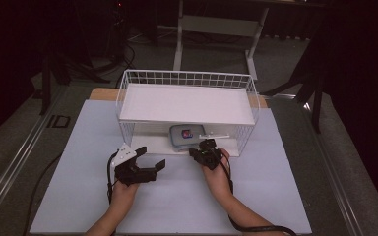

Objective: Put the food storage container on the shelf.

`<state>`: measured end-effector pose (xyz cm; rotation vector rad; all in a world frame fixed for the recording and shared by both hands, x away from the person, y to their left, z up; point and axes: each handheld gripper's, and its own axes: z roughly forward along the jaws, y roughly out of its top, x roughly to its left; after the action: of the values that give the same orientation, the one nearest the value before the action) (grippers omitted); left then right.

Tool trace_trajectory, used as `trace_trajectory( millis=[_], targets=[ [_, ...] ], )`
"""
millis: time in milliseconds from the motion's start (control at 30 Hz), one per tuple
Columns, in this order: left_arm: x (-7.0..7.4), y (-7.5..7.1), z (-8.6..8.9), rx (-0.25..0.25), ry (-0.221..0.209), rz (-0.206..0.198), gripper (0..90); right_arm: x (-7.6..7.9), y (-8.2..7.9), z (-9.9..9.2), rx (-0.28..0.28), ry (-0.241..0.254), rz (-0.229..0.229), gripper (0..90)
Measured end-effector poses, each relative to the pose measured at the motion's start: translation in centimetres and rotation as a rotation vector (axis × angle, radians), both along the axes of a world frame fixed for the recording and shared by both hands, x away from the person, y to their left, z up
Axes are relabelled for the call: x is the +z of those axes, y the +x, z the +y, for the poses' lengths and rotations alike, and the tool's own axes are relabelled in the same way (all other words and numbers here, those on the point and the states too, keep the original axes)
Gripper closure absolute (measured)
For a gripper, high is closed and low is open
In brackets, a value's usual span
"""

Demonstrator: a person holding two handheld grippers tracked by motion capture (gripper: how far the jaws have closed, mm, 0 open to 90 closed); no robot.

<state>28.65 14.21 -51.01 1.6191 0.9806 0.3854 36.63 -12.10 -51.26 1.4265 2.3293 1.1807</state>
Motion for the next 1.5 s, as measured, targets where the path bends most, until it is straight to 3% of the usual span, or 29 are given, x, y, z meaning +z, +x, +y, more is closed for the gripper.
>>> trace_trajectory(
  millis=[233, 500, 900, 1133, 1300, 1367, 1500],
  targets=[
    [-0.1, 0.0, -0.1, -0.001, 0.01, -0.001, 8.2, -0.1, -0.2, 2.2, 0.048, 0.007, -0.011, 89.8],
    [0.0, -0.2, 0.0, 0.001, 0.005, -0.005, 8.1, -0.4, 0.0, 4.2, 0.062, -0.001, -0.019, 89.8],
    [0.1, -0.3, 0.1, -0.002, 0.005, -0.007, 8.2, -0.7, 1.6, 5.0, 0.03, -0.02, -0.024, 88.1],
    [0.3, -0.4, 0.3, -0.024, 0.002, -0.019, 8.1, -0.4, 0.7, 4.9, 0.074, -0.015, -0.063, 86.6],
    [0.7, -0.5, 0.2, -0.059, 0.011, -0.032, 8.1, 0.1, -0.4, 4.1, 0.108, -0.005, -0.096, 78.1],
    [1.1, -0.4, 0.2, -0.1, -0.002, -0.03, 8.1, 0.4, -1.0, 3.5, 0.108, 0.006, -0.112, 70.5],
    [1.8, -0.5, -0.1, -0.134, 0.005, -0.04, 8.1, 0.9, -2.2, 2.2, 0.114, 0.021, -0.132, 54.3]
  ],
)
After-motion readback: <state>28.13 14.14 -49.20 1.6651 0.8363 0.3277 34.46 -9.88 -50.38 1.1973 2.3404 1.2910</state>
